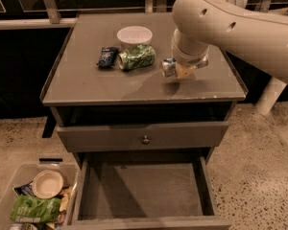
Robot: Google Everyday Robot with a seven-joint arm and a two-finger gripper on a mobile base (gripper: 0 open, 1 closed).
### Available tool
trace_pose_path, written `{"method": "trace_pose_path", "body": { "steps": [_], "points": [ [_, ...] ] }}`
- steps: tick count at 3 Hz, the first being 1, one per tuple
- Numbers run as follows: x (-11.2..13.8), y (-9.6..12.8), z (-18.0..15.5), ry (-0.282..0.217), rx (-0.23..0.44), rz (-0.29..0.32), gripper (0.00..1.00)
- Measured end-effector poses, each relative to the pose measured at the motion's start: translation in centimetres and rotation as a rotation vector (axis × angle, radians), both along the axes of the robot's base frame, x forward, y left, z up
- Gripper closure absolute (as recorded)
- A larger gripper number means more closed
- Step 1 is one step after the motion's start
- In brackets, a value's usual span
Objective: Pick redbull can from middle drawer and place on counter
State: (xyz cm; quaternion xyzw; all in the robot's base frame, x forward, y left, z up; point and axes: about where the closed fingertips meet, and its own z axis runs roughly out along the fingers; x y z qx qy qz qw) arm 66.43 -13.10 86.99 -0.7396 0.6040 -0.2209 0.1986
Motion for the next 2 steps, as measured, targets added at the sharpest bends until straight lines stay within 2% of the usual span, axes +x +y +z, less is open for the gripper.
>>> {"method": "trace_pose_path", "body": {
  "steps": [1, 2],
  "points": [
    [0.00, 0.00, 0.00, 0.000, 0.000, 0.000, 0.12],
    [0.00, 0.00, 0.00, 0.000, 0.000, 0.000, 0.00]
  ]
}}
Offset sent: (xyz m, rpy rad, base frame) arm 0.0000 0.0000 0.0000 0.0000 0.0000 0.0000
